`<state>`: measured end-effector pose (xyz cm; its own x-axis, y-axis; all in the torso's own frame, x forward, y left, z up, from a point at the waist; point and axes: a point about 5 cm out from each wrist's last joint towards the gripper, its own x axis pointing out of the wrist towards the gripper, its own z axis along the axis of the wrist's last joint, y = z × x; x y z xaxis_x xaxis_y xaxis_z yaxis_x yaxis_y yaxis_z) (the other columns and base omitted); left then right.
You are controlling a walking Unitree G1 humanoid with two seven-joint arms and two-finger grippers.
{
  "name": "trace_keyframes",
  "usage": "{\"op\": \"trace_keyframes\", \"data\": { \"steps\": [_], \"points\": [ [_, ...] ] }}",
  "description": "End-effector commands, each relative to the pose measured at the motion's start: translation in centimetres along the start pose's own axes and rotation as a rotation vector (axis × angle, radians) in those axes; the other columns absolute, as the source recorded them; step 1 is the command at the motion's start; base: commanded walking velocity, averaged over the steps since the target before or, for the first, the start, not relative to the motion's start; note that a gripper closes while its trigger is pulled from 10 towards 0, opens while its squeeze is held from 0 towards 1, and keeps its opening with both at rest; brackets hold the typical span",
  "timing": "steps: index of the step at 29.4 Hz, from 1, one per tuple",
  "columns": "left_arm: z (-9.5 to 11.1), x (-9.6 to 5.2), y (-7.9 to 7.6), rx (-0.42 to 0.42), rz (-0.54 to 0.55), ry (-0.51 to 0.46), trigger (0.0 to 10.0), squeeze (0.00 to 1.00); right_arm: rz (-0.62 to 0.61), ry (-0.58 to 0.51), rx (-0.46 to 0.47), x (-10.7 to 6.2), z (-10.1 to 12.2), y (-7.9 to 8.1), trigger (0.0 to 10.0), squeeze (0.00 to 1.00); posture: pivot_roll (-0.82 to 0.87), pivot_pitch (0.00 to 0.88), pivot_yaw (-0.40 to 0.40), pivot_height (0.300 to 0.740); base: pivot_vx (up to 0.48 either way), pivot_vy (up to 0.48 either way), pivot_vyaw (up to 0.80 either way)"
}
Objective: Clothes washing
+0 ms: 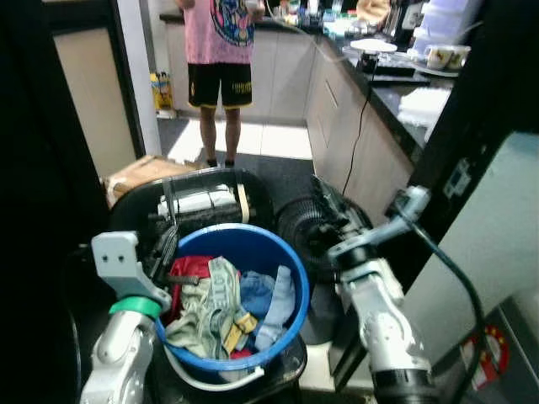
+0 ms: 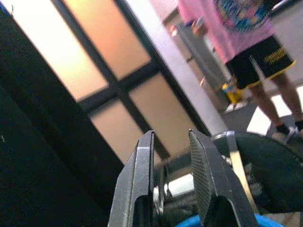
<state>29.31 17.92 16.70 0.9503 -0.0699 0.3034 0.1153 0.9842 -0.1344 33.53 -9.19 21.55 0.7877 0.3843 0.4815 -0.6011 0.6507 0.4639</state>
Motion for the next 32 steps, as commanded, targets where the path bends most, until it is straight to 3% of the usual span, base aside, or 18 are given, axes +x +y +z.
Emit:
{"op": "trace_keyframes", "data": {
  "steps": [1,2,4,6,8,13,19,32],
  "points": [
    [-1.1,-0.6,-0.7,0.039,-0.040,0.051,10.0,0.00,-0.018,0.067,-0.095,-0.7,-0.9,-0.7,10.0,0.00,0.01,0.008,0.005,0.740,0.341,0.000,0.00],
    [-1.7,-1.1,-0.7,0.087,-0.057,0.085,10.0,0.00,-0.021,0.137,-0.178,-1.2,-1.9,-0.9,10.0,0.00,0.01,0.015,0.006,0.740,0.341,0.000,0.00],
    [-1.7,-1.1,-0.7,0.087,-0.057,0.085,10.0,0.00,-0.021,0.137,-0.178,-1.2,-1.9,-0.9,10.0,0.00,0.01,0.015,0.006,0.740,0.341,0.000,0.00],
    [-2.5,-1.9,-0.5,0.138,-0.068,0.134,10.0,0.00,0.003,0.218,-0.243,-1.7,-2.7,-0.9,10.0,0.00,0.01,0.020,0.005,0.740,0.347,0.000,0.00],
    [-2.5,-1.9,-0.5,0.138,-0.068,0.134,10.0,0.00,0.003,0.218,-0.243,-1.7,-2.7,-0.9,10.0,0.00,0.01,0.020,0.005,0.740,0.345,0.000,0.00],
    [-3.0,-2.5,-0.1,0.175,-0.065,0.190,10.0,0.00,0.153,0.289,-0.252,-1.9,-2.7,0.8,10.0,0.00,0.01,0.024,0.003,0.740,0.335,0.000,0.16],
    [-2.9,-2.4,-0.1,0.175,-0.061,0.192,10.0,0.00,0.186,0.290,-0.252,-1.6,-2.5,1.5,10.0,0.00,0.01,0.024,0.002,0.740,0.325,0.000,0.80],
    [-3.1,-2.6,0.4,0.166,-0.024,0.214,10.0,0.00,0.166,0.224,-0.226,-0.7,-1.7,2.0,10.0,0.00,0.01,0.025,0.002,0.740,0.000,0.000,0.00]
  ]
}}
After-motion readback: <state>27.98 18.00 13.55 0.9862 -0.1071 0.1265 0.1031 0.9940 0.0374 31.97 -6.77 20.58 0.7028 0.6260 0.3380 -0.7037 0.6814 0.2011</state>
